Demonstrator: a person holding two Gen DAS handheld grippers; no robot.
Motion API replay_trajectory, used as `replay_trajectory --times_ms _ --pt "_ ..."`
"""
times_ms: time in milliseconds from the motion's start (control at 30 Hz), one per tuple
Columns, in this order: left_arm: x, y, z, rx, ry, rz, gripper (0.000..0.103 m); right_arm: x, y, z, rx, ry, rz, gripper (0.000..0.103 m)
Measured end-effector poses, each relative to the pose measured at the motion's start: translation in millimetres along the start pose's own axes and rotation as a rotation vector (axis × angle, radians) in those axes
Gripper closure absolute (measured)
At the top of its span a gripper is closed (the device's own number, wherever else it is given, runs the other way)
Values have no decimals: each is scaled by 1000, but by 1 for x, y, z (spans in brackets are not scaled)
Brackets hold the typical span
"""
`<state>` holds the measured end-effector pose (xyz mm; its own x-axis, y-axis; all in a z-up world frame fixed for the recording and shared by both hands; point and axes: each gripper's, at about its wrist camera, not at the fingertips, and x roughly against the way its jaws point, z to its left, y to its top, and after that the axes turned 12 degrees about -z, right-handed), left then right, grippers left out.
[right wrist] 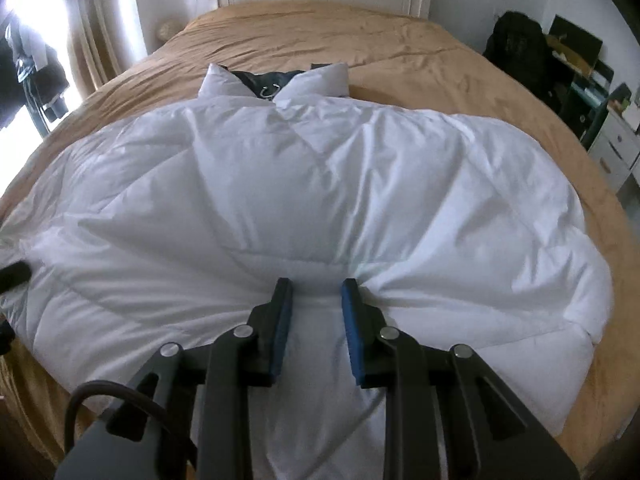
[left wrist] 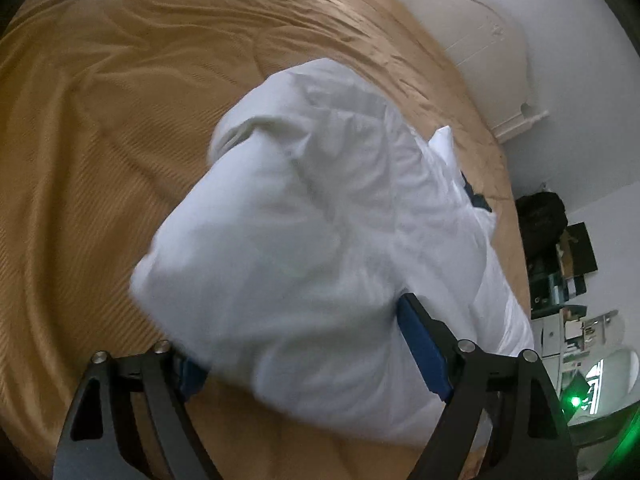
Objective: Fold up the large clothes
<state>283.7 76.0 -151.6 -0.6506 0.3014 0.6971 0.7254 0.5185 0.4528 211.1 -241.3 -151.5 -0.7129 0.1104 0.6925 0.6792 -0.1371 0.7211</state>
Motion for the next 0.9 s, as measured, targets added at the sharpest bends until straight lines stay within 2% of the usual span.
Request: replay_trajectory --times_ms 67,100,167,267,333,400,533,667,767,900 --pt "-13 5 3 6 35 2 20 -1 1 -3 0 5 6 78" --pt "-16 10 3 12 60 1 30 -1 4 -2 3 6 11 78" --pt "-17 10 0 1 96 -5 39 8 11 0 -18 -4 27 78" --pt "-16 9 -10 -80 125 -19 47 24 30 9 -90 81 -5 78" --pt "-16 11 -9 -87 122 -9 47 23 43 24 -108 140 -6 78" --pt "-18 14 -2 -49 98 16 47 4 50 40 -107 152 33 78" --pt "-18 15 3 -44 72 40 47 -58 64 57 -71 85 120 84" --pt "-21 15 -1 -69 92 42 46 -91 105 53 -123 60 152 84" --pt "-20 15 0 -70 91 49 46 -127 131 50 -165 47 221 84" --pt "-17 14 0 -83 89 53 46 -173 140 47 -204 27 310 84"
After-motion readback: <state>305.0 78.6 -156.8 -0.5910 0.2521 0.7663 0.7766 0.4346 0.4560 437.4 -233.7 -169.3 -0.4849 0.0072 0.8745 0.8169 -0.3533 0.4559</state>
